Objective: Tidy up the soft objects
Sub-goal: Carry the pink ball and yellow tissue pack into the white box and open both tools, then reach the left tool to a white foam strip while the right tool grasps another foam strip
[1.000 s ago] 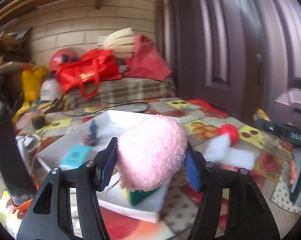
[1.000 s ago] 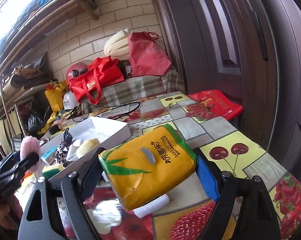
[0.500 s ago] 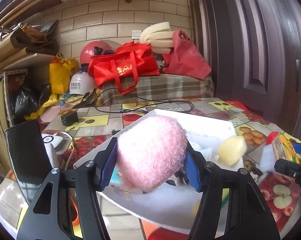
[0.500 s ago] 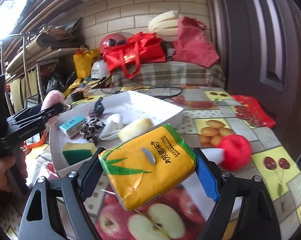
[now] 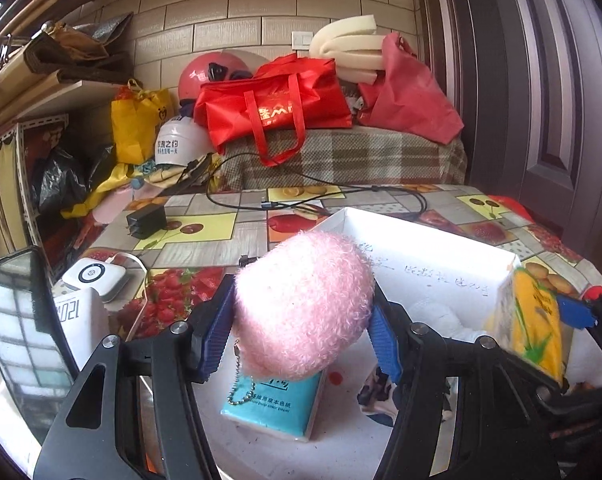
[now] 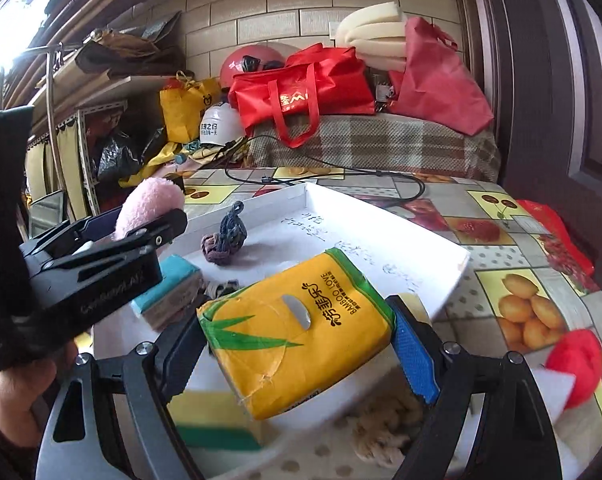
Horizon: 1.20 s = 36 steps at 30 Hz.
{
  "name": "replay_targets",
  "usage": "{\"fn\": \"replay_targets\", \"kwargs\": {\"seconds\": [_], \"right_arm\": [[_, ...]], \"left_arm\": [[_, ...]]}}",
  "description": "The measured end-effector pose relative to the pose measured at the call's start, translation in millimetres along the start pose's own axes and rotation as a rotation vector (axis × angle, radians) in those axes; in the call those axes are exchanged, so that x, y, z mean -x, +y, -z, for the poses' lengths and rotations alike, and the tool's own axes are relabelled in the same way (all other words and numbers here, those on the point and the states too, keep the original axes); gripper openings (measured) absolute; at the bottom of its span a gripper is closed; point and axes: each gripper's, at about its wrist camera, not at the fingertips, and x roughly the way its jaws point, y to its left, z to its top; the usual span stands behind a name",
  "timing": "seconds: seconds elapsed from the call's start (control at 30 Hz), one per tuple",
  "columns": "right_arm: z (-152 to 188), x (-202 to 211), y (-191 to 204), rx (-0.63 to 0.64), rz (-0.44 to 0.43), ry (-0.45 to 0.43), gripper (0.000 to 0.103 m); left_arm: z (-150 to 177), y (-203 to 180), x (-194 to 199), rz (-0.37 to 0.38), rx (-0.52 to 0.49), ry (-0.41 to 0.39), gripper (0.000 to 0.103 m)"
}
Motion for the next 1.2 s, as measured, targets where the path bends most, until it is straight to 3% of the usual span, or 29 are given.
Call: {"fn": "replay_targets", "kwargs": {"seconds": [0.2,0.53,0.63,0.73,0.8,0.83,1.2], "right_arm": [[-12,-21,-2,-0.004,0.077,-0.003,0.086],[-15,-20,-5,-0.019,0.090,-0.011,0.087],[-15,-20,-7,-0.030,0.084,-0.013,0.088],[-15,-20,-9,-0.040,0.078,-0.017,0.103],[-15,-18,-11,-0.049,0.078,-0.030,0.103],[-15,-16,-12,-0.058,0.079,-0.038,0.103],[-14,-9,-9,-0.043,0.101,-0.079,0.103]], "left_arm": [[-3,9,-19,-0.004,0.050,0.070,0.062],[-3,6,-15,-0.010,0.022,0.049,0.062],[-3,4,-12,-0.056,0.017,0.035,0.065],[-3,5,-5,-0.099,0.024,-0.001,0.080],[-1,9,1,-0.122,0.048,-0.036,0.098],[-1,12,2,-0.127,0.059,-0.039,0.102],[0,13,6,-0.127,0.076,-0.062,0.103]]}}
